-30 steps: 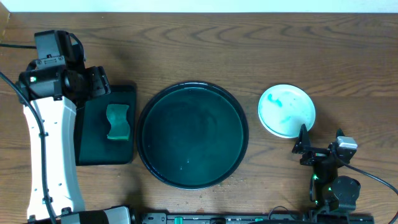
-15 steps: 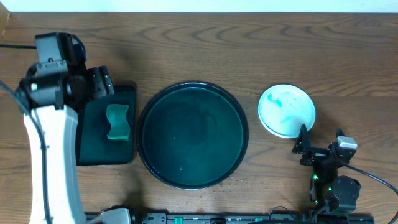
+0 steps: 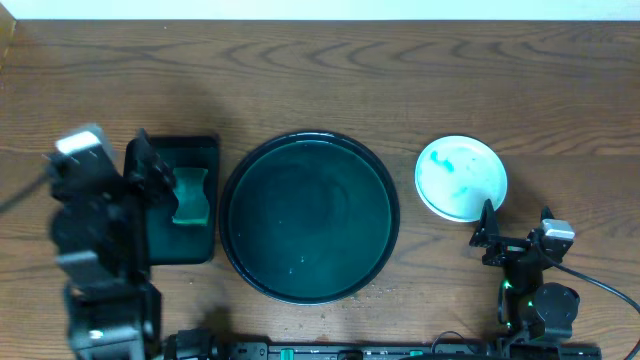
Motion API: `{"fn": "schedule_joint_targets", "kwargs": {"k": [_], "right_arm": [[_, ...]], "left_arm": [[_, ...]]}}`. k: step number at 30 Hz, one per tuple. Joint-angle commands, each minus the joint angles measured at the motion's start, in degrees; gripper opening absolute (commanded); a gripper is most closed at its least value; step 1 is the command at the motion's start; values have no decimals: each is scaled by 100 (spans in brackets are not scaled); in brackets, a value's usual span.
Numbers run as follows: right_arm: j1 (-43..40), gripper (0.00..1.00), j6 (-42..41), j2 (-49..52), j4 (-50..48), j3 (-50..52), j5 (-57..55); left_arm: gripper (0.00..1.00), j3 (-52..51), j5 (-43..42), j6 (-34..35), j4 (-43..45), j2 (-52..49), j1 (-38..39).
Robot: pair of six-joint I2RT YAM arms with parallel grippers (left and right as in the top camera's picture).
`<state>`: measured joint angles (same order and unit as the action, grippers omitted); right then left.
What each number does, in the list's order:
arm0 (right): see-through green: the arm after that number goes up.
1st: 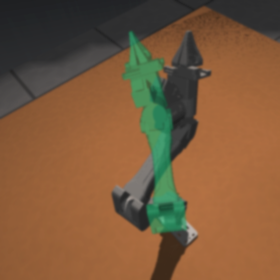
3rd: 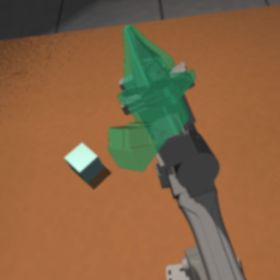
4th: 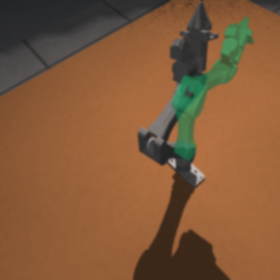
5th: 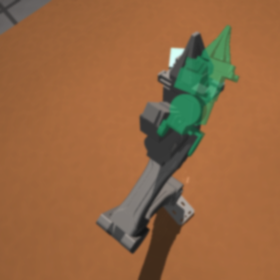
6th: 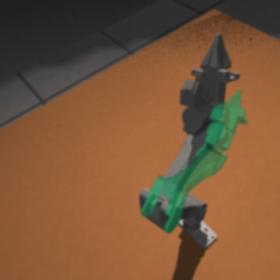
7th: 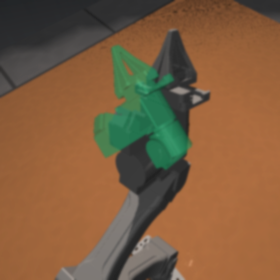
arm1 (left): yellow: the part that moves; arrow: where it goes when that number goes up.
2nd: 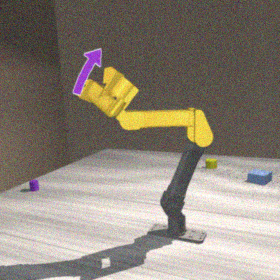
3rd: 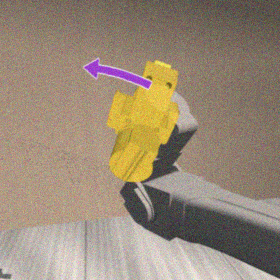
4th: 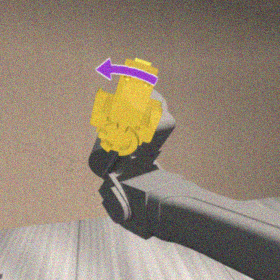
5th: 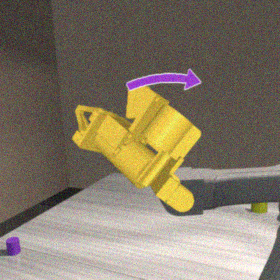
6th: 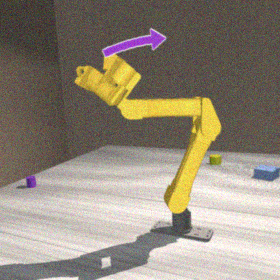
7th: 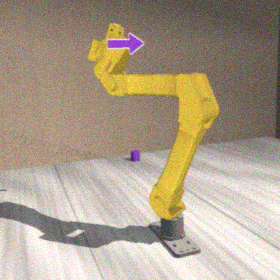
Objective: Clean dirty plates on tray and stack at the side
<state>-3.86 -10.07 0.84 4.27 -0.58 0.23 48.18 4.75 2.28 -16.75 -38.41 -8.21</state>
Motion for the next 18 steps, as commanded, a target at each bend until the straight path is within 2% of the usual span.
{"fn": "schedule_joint_targets", "kwargs": {"k": [1,4,10,18], "right_arm": [[-22,99,-59,-42,-2,26,24],[-22,99,-59,-42,-2,26,24],[-22,99,-59,-39,-2,26,24],[-22,99,-59,-42,-4,26,24]], "left_arm": [[86,-1266,46,-516,573,699,229],[86,-2100,50,-835,1099,1296,391],[86,-3587,90,-870,2009,2402,439],[86,-4568,94,-870,2221,3331,437]]}}
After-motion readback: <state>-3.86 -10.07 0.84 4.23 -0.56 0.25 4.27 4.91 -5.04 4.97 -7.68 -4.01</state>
